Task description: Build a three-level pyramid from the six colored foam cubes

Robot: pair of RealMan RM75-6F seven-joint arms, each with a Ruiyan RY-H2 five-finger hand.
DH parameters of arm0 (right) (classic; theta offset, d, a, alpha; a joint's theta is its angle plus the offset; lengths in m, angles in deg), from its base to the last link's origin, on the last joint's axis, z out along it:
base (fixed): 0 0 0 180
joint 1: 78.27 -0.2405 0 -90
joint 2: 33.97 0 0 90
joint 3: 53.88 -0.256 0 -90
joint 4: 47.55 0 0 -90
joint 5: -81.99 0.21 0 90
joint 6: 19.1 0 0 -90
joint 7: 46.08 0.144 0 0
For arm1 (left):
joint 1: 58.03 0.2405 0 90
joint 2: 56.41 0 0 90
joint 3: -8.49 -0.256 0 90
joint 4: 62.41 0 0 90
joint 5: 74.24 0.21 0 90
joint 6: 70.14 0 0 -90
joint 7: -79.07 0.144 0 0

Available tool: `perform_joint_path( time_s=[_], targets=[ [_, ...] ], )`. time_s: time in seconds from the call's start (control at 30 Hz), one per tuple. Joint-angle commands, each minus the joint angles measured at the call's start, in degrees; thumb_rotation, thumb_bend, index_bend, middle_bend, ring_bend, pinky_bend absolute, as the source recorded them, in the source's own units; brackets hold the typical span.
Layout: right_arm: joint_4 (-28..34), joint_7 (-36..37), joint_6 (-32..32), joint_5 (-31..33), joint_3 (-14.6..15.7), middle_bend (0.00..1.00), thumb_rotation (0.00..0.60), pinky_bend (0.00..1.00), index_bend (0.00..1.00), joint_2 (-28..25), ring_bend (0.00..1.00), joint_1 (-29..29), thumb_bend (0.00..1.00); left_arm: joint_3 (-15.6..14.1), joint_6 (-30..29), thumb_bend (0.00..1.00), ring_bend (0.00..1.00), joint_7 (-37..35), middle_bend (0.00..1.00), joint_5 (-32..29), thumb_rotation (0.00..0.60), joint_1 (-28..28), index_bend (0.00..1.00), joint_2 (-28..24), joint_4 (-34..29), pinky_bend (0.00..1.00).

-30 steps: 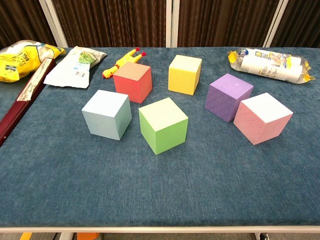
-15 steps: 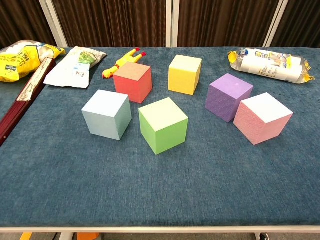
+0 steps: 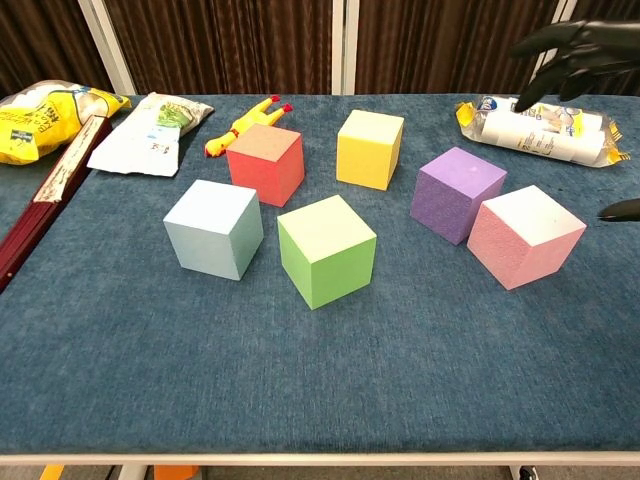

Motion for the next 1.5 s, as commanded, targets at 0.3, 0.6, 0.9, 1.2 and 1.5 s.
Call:
perform_joint_path(
  time_s=[0.3, 0.6, 0.9, 1.2, 1.5],
  targets=[
    [-5.9, -5.9, 9.9, 8.9, -1.9, 0.21, 0.600, 0.17, 0.03, 6.5, 0.07, -6.5, 0.04, 0.0, 0.5, 0.00, 0.09, -1.4, 0.19, -1.0, 0.600, 0.3, 0.20, 0.6, 1.2, 0.12],
    [-8.1, -6.7, 15.6, 11.3, -4.8, 0.23, 0.600, 0.17, 0.03, 13.4, 0.07, -14.1, 0.03, -0.1, 0.4, 0.00, 0.09, -1.8, 0.19, -1.0, 0.600, 0.6, 0.20, 0.4, 1.4, 0.12],
    [-12.3, -9.3, 21.2, 18.6, -6.4, 0.24, 0.600, 0.17, 0.03, 21.2, 0.07, -19.6, 0.03, -0.1, 0.1, 0.00, 0.09, -2.7, 0.19, -0.8, 0.600, 0.8, 0.20, 0.3, 2.0, 0.12],
    [-15.6, -10.9, 21.9, 22.3, -6.5, 0.23, 0.600, 0.17, 0.04, 26.7, 0.06, -21.9, 0.03, 0.0, 0.4, 0.00, 0.09, -3.6, 0.19, -0.7, 0.600, 0.8, 0.20, 0.4, 2.9, 0.12],
    [-19.1, -9.9, 19.9, 24.1, -6.0, 0.29, 0.600, 0.16, 0.13, 31.7, 0.06, -22.0, 0.03, 0.1, 0.9, 0.00, 0.09, -4.1, 0.19, -1.0, 0.600, 0.6, 0.20, 0.4, 3.6, 0.12]
  ],
)
